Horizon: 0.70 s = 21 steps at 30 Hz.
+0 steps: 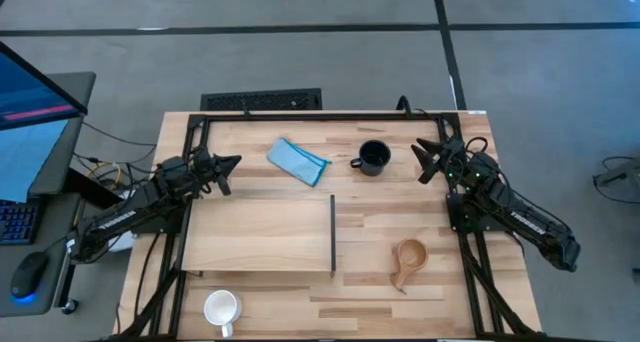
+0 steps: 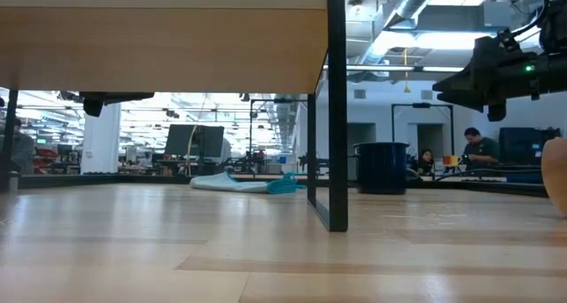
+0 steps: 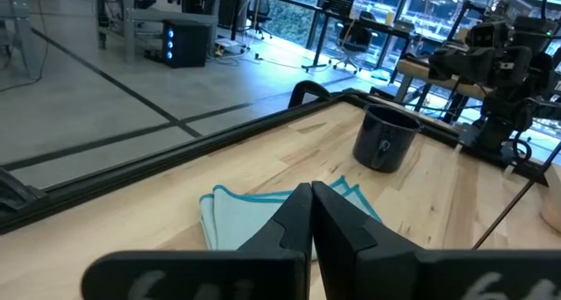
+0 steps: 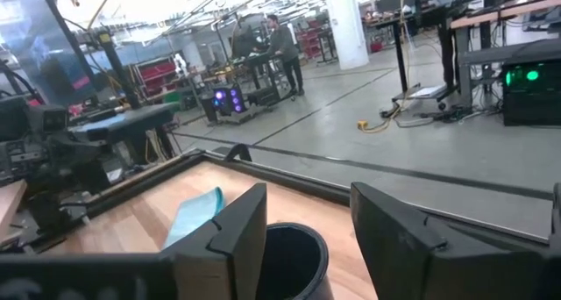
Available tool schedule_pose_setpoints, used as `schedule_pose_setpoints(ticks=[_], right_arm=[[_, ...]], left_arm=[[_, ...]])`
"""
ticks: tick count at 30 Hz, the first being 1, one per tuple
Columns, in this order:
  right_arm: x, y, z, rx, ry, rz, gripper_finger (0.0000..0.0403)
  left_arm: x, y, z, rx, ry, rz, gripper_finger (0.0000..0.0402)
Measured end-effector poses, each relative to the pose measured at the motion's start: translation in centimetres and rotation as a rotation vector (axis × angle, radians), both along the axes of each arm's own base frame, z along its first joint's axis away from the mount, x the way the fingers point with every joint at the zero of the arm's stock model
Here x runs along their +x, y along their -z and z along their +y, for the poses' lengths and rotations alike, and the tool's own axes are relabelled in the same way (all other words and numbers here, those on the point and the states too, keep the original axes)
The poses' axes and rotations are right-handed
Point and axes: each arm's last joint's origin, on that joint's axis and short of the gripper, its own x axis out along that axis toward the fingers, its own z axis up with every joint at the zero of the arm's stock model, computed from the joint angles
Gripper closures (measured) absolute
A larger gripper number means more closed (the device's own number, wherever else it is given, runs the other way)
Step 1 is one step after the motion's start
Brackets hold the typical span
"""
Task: Stack small to large cups/mugs on shelf
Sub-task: Put the brown wooden cup on the shelf
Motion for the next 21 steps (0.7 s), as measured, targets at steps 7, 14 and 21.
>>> schedule_pose_setpoints(ticks=[7,14,21], right_arm=[[0.00,0.00,0.00,0.001,0.001,-0.001,0.0176],[0.00,0.00,0.00,0.066,0.000,-0.050,0.0158],[-0.01,-0.01,0.00,0.093,0.001,-0.073,0.0158]], left_arm=[[0.00,0.00,0.00,0.000,-0.001,0.000,0.0401],[0.00,-0.01,0.00,0.000,-0.001,-0.001,0.0402],[0.00,-0.02,0.00,0.000,-0.001,-0.001,0.0402]])
